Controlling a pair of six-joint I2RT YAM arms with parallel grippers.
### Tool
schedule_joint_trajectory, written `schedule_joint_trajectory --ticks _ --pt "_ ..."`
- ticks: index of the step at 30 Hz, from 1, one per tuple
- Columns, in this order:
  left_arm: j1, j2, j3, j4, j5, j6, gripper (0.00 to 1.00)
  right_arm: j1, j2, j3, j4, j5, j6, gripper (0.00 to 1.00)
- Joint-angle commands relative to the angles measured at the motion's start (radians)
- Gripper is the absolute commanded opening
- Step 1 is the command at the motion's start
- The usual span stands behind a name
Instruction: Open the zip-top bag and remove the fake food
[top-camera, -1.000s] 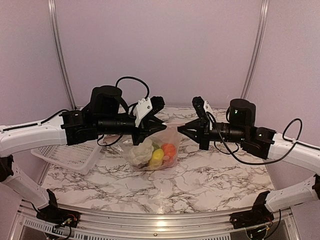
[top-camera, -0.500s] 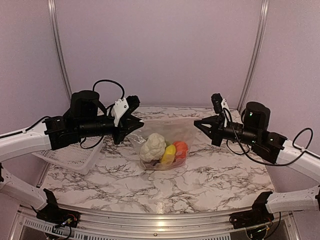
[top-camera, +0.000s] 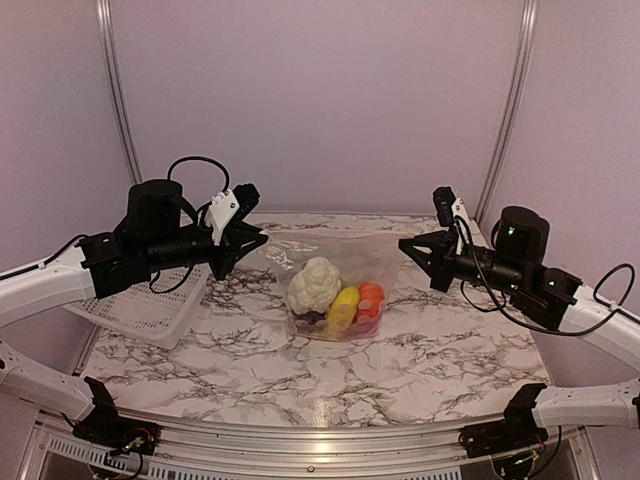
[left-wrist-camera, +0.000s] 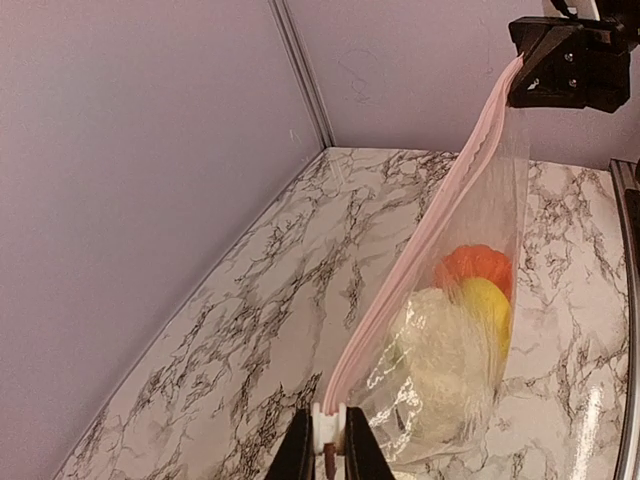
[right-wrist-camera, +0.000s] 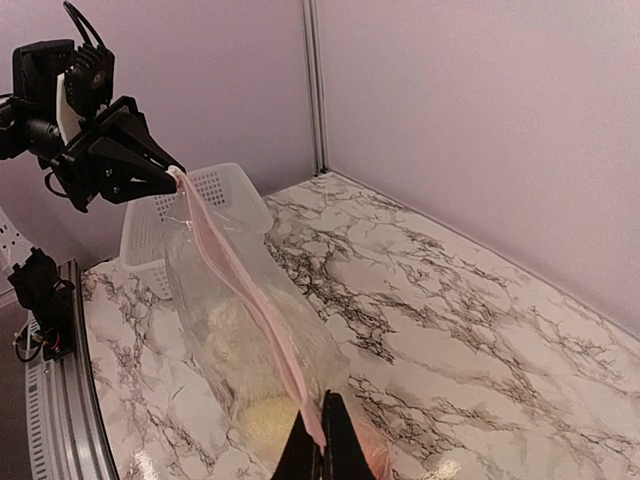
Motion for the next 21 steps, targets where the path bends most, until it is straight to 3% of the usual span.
schedule_joint_trajectory --ticks 1,4,5,11,13,16,21 --pt "0.040 -0.029 -0.004 -0.023 -0.026 0.010 0.02 -0.029 -0.013 0.016 -0.001 0.029 -0.001 0.00" --pt "0.037 -0.017 0.013 -0.040 0.073 0.043 0.01 -0.027 0.041 0.057 -0.029 -0.168 -0.033 0.00" --pt "0.036 -0.017 0.016 -0.047 0.113 0.056 0.01 -0.023 0.064 0.084 -0.072 -0.240 -0.065 0.05" --pt "0.024 -0.038 0.023 -0.104 0.227 0.156 0.02 -0.011 0.107 0.283 -0.269 -0.357 -0.125 0.72" --pt "0.009 -0.033 0.037 -0.141 0.237 0.181 0.02 -0.010 0.109 0.342 -0.316 -0.356 -0.133 0.83" --pt "-0.027 -0.013 0.067 -0.203 0.211 0.215 0.02 0.002 0.137 0.431 -0.391 -0.303 -0.138 0.87" --pt "-0.063 0.016 0.107 -0.245 0.186 0.237 0.00 0.110 0.280 0.614 -0.595 -0.128 -0.196 0.76"
